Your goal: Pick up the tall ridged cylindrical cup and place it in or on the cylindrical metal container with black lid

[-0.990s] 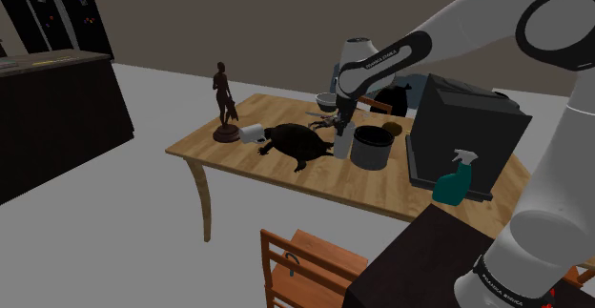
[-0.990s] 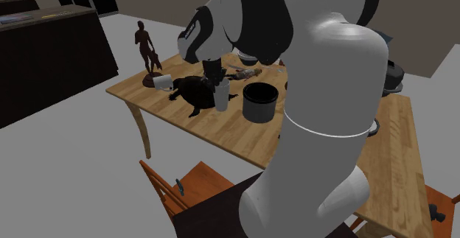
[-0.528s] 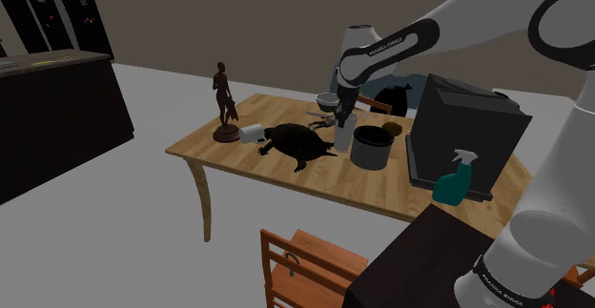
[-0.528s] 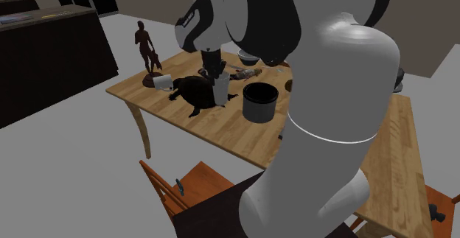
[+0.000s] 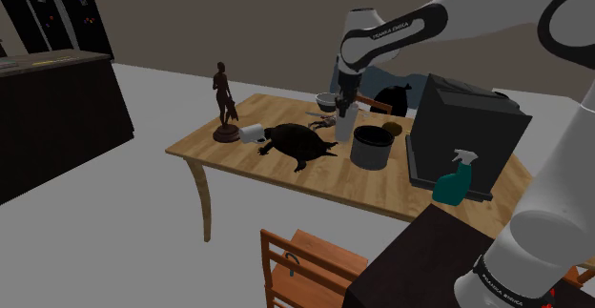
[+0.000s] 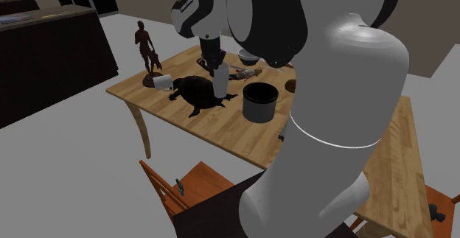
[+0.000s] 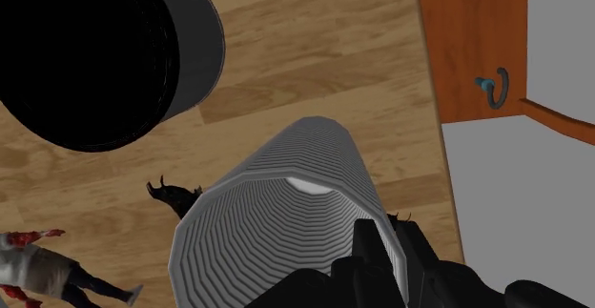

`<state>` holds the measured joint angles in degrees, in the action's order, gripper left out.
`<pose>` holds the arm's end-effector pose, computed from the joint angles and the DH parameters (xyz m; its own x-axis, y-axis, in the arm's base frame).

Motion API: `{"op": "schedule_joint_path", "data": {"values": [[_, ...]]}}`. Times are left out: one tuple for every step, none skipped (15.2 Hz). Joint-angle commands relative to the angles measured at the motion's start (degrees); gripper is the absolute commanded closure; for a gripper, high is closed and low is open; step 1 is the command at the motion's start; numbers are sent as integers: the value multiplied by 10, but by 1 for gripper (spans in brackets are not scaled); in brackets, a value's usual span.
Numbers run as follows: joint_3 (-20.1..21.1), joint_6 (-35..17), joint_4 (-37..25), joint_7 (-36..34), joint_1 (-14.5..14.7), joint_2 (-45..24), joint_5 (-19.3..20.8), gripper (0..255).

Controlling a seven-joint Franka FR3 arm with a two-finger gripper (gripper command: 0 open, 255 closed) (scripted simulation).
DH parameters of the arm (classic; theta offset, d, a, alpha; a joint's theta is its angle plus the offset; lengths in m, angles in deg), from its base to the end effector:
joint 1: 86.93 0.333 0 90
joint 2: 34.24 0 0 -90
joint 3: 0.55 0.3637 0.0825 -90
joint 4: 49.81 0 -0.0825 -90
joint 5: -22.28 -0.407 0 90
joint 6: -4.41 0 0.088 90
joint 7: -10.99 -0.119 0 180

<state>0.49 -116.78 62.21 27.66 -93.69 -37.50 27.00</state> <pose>0.6027 -0.0652 0.4831 0.9700 0.2311 0.0761 0.2232 -0.9697 0.0994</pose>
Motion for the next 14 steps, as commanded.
{"op": "schedule_joint_path", "data": {"values": [[0,13,-8,2,0,6,-1,255],[0,21,-13,3,0,7,-1,255],[0,28,-19,3,0,9,-2,255],[0,36,-25,4,0,11,-2,255],[0,42,-30,4,0,12,-2,255],[-6,46,-37,18,-7,11,-4,255],[-12,51,-44,32,-13,9,-6,255],[-18,55,-52,45,-20,7,-8,255],[-24,60,-60,59,-27,4,-10,255],[-30,65,-69,72,-33,0,-12,255],[-35,70,-79,86,-40,-4,-14,255],[-41,76,-90,99,-47,-9,-17,255],[-47,81,-102,113,-54,-14,-19,255],[-52,87,-114,126,-60,-20,-22,255]]}}
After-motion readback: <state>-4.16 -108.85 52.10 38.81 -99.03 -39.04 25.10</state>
